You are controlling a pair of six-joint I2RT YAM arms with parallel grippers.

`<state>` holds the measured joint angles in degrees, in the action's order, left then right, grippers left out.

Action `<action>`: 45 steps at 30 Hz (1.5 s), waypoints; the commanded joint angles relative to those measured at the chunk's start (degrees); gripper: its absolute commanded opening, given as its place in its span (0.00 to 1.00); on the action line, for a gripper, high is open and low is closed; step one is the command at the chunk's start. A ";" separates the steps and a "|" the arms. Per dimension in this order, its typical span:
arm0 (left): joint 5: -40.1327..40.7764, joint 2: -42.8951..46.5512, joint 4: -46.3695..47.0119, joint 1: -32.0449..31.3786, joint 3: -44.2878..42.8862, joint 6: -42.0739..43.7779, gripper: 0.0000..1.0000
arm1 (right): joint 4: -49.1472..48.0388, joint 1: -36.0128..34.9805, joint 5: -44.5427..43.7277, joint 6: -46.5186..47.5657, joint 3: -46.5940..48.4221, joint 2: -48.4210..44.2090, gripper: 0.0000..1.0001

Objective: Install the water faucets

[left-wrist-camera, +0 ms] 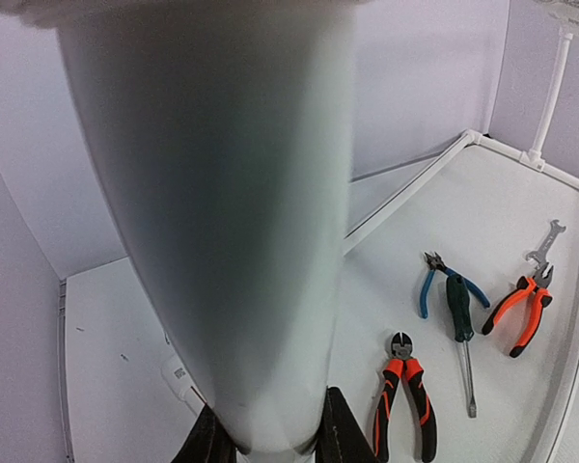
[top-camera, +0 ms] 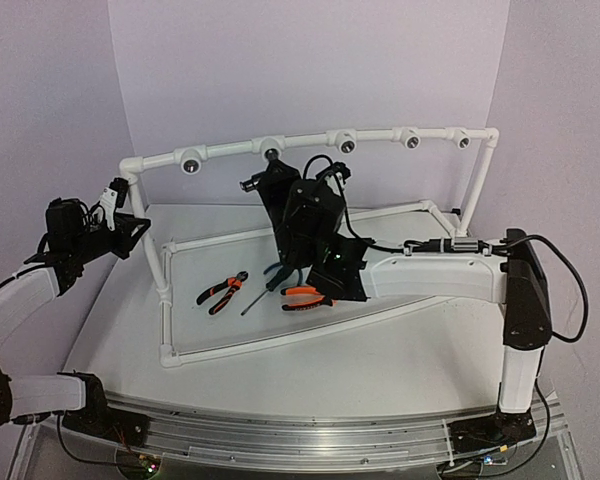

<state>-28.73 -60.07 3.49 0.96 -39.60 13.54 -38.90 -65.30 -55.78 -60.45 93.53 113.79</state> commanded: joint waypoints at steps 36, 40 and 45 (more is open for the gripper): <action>-0.18 -1.71 -14.22 -2.99 3.95 9.05 0.00 | 13.19 -8.61 7.91 146.08 -14.17 -22.81 0.98; -0.13 -1.66 -14.70 -3.00 3.67 9.33 0.00 | 18.61 -7.87 12.12 152.95 -10.38 -21.11 0.96; -0.24 -1.67 -14.75 -3.08 3.65 9.71 0.00 | 31.43 -6.13 11.80 157.65 -4.34 -16.07 0.94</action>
<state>-28.23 -59.68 3.53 0.40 -39.22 13.69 -15.99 -72.92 -44.57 85.15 83.11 94.90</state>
